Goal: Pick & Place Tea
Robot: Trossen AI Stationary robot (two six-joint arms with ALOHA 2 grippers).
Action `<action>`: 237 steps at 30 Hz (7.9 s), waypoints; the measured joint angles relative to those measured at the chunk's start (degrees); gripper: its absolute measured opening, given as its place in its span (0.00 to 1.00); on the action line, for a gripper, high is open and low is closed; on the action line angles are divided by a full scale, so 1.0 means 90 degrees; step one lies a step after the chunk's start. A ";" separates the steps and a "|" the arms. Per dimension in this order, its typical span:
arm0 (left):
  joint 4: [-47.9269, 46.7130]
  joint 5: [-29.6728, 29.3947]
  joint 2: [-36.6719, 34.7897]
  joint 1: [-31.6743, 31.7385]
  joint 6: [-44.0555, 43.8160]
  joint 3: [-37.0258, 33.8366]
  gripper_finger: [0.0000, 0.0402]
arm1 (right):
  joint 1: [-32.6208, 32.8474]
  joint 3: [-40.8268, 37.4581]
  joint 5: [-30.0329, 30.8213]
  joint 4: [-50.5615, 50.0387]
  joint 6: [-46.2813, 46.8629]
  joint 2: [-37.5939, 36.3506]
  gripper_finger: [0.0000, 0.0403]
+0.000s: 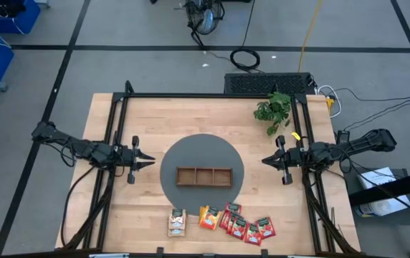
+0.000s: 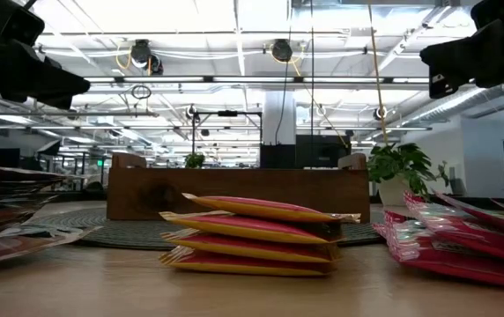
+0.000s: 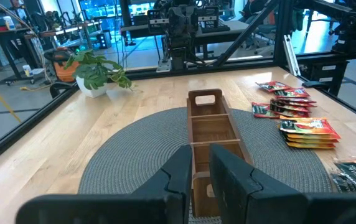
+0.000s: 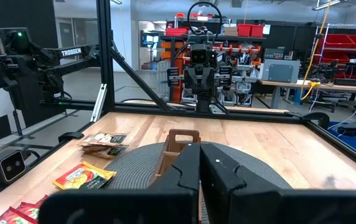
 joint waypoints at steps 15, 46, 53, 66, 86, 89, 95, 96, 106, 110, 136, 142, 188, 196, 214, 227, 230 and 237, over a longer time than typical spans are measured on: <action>-0.0002 0.0000 -0.0002 0.0001 0.0000 -0.0002 0.16 | 0.0001 -0.0001 0.0000 0.0000 0.0000 0.0002 0.00; -0.0001 0.0002 -0.0002 -0.0001 0.0000 0.0001 0.16 | 0.0001 -0.0001 0.0000 0.0000 0.0000 0.0001 0.00; -0.0002 0.0002 -0.0002 -0.0001 0.0000 0.0001 0.16 | 0.0002 -0.0002 0.0000 0.0000 0.0000 0.0000 0.00; 0.1045 -0.0019 0.0000 0.0000 -0.0940 0.0001 0.16 | 0.0000 0.0000 0.0000 0.0002 0.0002 0.0002 0.00; 0.2504 -0.0833 0.3154 0.0038 -0.1103 -0.0007 0.16 | 0.0000 0.0000 0.0000 0.0254 -0.0057 0.0031 0.00; 0.3967 -0.1071 0.3953 0.0179 -0.1100 0.0095 0.16 | 0.0002 0.0000 0.0000 0.0154 -0.0314 0.0041 0.00; 0.3531 -0.0493 0.5486 -0.0034 -0.0745 0.1831 0.16 | 0.0000 -0.0002 0.0001 -0.0179 -0.0386 0.0046 0.00; 0.3353 -0.0552 0.5848 -0.0146 -0.0572 0.2241 0.16 | 0.0000 0.0000 0.0002 -0.0186 -0.0386 0.0048 0.00; 0.2527 -0.1076 0.8826 -0.0785 0.0963 0.5725 0.15 | 0.0000 -0.0001 0.0000 -0.0290 -0.0386 0.0051 0.00; 0.2426 -0.0992 0.9861 -0.0795 0.1318 0.6798 0.07 | 0.0000 0.0000 0.0002 -0.0406 -0.0393 0.0051 0.00; 0.1630 0.0906 1.1373 -0.0587 0.1612 0.8382 0.01 | 0.2016 0.2361 0.0346 -0.2774 0.1010 0.2287 0.00; 0.1600 0.1009 1.1373 -0.0588 0.1300 0.8382 0.06 | 0.3053 0.3922 0.0537 -0.4617 0.2485 0.3928 0.00; 0.1846 0.2264 1.2410 -0.0513 -0.0647 0.8476 0.01 | 0.3208 0.2941 0.0386 0.2267 0.2877 0.8305 0.06; 0.1437 0.1508 1.2410 -0.0780 -0.1100 0.8787 0.01 | 0.3035 0.2943 0.0505 0.1532 0.2965 0.8305 0.07; -0.1938 0.1402 1.4275 -0.1118 -0.2113 1.2421 0.03 | 0.3007 0.2943 0.0069 0.1485 0.3403 0.8303 0.08; -0.1938 0.1764 1.4564 -0.1037 -0.2694 1.2396 0.01 | 0.3001 0.2944 0.0212 0.1750 0.4466 0.8424 0.24; -0.2091 0.1642 1.4579 -0.0974 -0.2675 1.2394 0.02 | 0.2996 0.2943 0.0356 0.1715 0.4513 0.8597 0.28; -0.2363 0.1290 1.4579 -0.0848 -0.2833 1.2391 0.01 | 0.2873 0.2946 0.0350 0.1978 0.4837 0.9097 0.34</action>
